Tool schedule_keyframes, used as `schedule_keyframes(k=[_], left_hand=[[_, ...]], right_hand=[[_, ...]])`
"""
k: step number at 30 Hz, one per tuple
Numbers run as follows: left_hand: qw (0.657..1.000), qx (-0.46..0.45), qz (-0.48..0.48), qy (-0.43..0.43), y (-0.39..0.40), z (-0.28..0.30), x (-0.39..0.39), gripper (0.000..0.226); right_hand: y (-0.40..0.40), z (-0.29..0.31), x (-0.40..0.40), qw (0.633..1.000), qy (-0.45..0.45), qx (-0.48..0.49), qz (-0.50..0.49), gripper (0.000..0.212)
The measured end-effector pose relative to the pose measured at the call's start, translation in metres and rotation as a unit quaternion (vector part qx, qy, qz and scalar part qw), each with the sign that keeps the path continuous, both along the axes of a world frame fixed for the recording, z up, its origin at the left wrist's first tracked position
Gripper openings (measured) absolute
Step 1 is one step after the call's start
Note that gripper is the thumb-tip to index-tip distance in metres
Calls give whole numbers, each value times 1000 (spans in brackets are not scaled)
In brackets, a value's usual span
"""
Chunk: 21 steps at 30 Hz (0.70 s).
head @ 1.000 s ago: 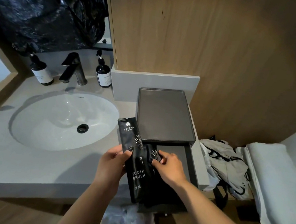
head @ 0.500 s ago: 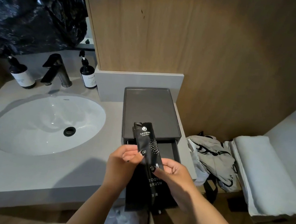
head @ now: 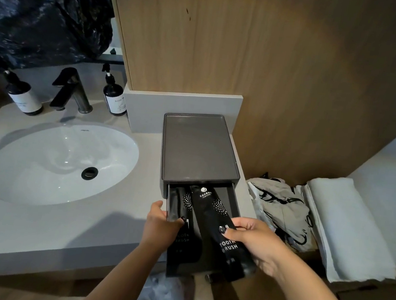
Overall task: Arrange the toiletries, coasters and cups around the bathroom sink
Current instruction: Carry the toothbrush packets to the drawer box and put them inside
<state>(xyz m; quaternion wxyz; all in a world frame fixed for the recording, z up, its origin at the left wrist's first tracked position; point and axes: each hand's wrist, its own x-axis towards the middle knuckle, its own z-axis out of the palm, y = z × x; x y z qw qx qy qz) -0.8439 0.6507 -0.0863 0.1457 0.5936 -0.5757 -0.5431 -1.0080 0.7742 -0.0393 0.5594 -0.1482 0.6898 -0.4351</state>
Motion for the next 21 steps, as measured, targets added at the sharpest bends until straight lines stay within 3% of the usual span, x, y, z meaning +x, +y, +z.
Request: schedule_keyframes(k=[11,13,16,21], left_hand=[[1000,-11,-13,13,6,-5,6,69],[1000,-9,-17,19,6,-6,8,60],[999,-27,-34,30,7,-5,10,28],[996,-57,-66,16,6,-9,13,23]], right_hand=[[-52,-46,30,993,88,16,-80,15],[-54,-50,32,991,98,23,-84,15],[-55,-56,32,989,108,28,-96,17],[-59,-68,35,974,195,35,-107,13]])
